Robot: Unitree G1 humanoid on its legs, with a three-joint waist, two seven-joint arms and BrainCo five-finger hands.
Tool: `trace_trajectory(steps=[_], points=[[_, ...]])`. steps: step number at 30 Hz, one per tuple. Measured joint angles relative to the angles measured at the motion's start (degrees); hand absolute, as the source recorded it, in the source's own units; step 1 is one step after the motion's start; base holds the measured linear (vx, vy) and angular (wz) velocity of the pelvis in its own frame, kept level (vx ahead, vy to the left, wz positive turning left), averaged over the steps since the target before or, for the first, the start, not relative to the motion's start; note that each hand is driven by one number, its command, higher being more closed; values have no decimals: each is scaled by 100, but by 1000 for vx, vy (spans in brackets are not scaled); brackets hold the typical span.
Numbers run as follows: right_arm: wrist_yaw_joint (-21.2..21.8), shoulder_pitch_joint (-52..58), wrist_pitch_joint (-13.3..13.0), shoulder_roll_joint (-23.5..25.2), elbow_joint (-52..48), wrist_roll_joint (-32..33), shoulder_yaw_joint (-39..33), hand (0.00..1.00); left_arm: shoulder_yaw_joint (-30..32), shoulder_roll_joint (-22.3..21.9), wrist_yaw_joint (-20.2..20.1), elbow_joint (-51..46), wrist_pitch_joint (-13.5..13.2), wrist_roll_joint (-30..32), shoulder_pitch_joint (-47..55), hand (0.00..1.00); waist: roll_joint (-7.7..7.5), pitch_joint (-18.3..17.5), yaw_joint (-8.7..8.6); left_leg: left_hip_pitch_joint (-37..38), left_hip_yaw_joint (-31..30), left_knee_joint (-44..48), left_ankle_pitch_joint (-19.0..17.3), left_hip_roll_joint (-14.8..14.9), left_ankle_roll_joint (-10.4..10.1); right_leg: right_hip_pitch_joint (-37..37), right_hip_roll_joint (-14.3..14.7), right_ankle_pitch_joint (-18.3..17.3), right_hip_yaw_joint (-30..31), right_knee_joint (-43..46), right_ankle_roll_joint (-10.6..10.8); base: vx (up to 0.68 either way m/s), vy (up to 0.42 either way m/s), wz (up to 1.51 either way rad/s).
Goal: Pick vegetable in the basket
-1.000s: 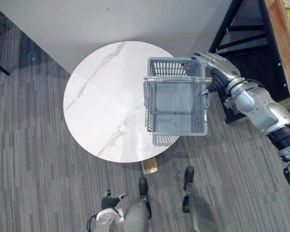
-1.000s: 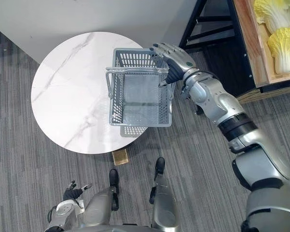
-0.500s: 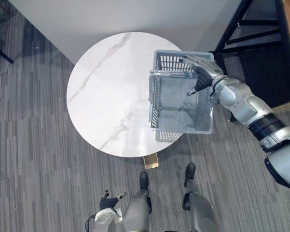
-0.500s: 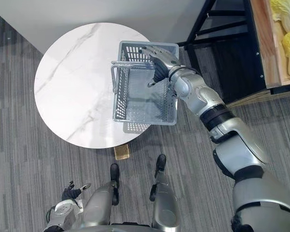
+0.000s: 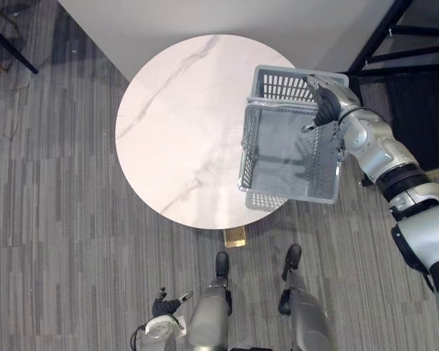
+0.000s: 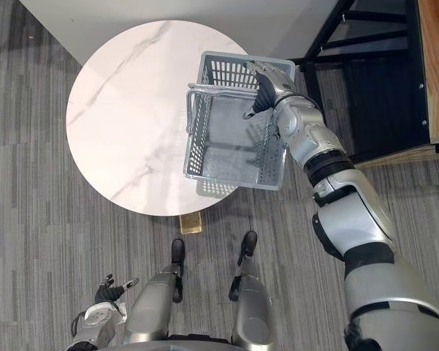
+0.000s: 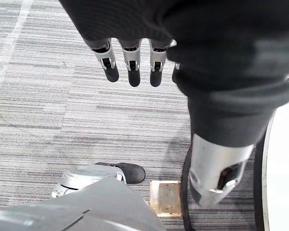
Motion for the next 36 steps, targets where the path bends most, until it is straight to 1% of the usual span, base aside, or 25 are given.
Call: trace_trajectory(steps=[4, 9, 10, 12, 25, 36], points=[[-50, 4, 24, -17, 166, -2, -204, 0, -124, 9, 6, 1, 0, -2, 1, 0, 36, 23, -21, -29, 1, 0, 0, 1, 0, -27, 2, 0, 1, -2, 0, 0, 0, 0], [-60, 76, 25, -71, 170, -1, -250, 0, -201, 27, 6, -2, -2, -9, 0, 0, 42, 26, -18, -61, -3, 1, 0, -1, 0, -58, 0, 0, -1, -4, 0, 0, 0, 0], [-62, 99, 24, -71, 170, -1, -252, 100, -219, 33, 5, -6, -3, -22, 0, 0, 42, 26, -17, -80, -3, 6, 0, -2, 0, -75, -1, 0, -1, -2, 0, 0, 0, 0], [-157, 125, 14, -70, 170, -5, -297, 100, -235, 37, 6, -6, -1, -32, 0, 0, 42, 26, -16, -89, -3, 13, 0, -2, 0, -82, 0, 0, 0, -2, 0, 0, 0, 0], [-178, 180, 12, -66, 177, -184, -335, 100, -286, 49, 22, -6, -5, -37, 0, 0, 45, 27, 15, -96, -12, 22, 2, -2, -1, -80, -2, 0, -2, -1, 0, 0, 0, 0], [-84, 202, 15, -57, 146, -227, 181, 100, -274, 41, 139, -7, 1, -33, 0, 0, 48, 24, 36, -41, -39, 33, 24, 3, -6, 4, -1, 0, -36, -9, 0, 0, 0, 0]])
